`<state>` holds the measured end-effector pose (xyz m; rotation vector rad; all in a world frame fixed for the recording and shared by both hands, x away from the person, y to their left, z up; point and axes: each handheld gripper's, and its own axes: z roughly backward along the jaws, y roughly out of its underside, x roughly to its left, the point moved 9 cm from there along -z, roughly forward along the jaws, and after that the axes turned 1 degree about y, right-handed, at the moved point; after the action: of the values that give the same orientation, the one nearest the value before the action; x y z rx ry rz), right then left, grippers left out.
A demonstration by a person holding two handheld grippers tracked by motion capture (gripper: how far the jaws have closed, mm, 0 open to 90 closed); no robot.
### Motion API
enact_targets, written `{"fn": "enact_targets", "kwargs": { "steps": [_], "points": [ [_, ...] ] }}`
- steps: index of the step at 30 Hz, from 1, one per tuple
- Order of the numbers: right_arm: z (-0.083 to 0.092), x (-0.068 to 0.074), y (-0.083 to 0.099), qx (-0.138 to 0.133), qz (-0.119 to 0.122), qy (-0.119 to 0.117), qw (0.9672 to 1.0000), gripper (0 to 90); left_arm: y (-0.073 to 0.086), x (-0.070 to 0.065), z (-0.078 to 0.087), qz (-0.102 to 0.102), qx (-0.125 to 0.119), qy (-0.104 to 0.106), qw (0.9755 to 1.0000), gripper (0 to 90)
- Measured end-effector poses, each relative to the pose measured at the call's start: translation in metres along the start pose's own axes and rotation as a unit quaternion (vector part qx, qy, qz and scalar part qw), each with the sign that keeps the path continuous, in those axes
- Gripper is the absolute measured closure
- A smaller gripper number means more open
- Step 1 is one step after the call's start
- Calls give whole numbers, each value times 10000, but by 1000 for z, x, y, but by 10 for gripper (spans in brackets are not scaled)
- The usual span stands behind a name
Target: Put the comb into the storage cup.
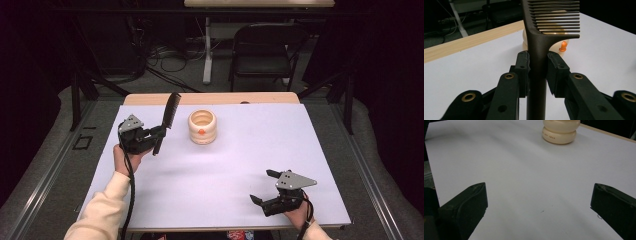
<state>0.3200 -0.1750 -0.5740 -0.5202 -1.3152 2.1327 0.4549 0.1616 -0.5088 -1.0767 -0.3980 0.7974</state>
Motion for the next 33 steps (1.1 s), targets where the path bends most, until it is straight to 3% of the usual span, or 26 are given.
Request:
{"fn": "enact_targets", "kwargs": {
  "steps": [11, 33],
  "points": [
    [0, 1, 0, 6, 1, -16, 10000, 2, -6, 1, -8, -7, -10, -8, 10000, 727],
    [0, 1, 1, 27, 2, -30, 10000, 0, -37, -4, -20, -175, -134, 2, 9998, 727]
  ]
}}
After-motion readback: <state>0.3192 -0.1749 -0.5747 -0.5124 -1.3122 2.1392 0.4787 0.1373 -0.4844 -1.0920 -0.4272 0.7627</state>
